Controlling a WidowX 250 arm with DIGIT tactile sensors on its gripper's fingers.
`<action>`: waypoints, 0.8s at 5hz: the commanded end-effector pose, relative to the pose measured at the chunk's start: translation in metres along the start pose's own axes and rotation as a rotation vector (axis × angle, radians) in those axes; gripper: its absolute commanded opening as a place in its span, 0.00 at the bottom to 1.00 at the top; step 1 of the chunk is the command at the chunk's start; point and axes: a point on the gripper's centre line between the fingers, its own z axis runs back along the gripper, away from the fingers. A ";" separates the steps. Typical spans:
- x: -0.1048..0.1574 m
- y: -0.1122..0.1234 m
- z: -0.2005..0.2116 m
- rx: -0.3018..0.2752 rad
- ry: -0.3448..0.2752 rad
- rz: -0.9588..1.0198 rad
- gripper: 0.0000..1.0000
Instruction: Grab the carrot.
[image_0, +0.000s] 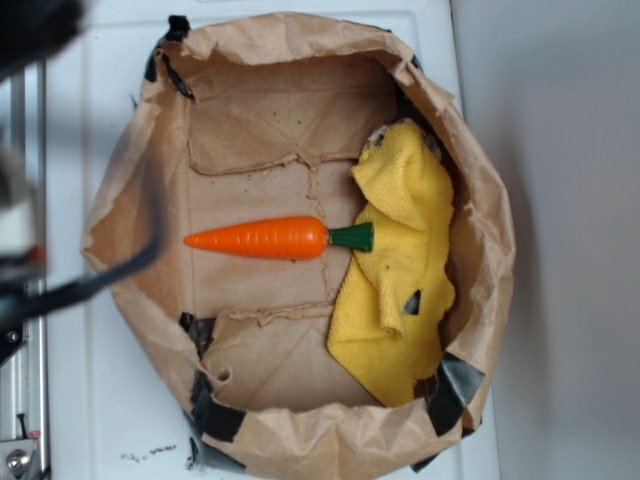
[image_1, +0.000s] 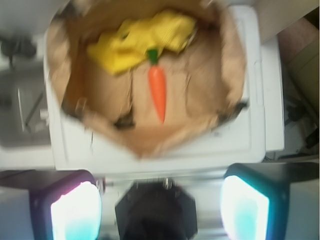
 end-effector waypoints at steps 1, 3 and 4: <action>0.018 0.026 -0.023 0.016 -0.077 -0.121 1.00; -0.019 0.023 -0.050 0.088 -0.003 -0.201 1.00; -0.019 0.023 -0.050 0.088 -0.003 -0.201 1.00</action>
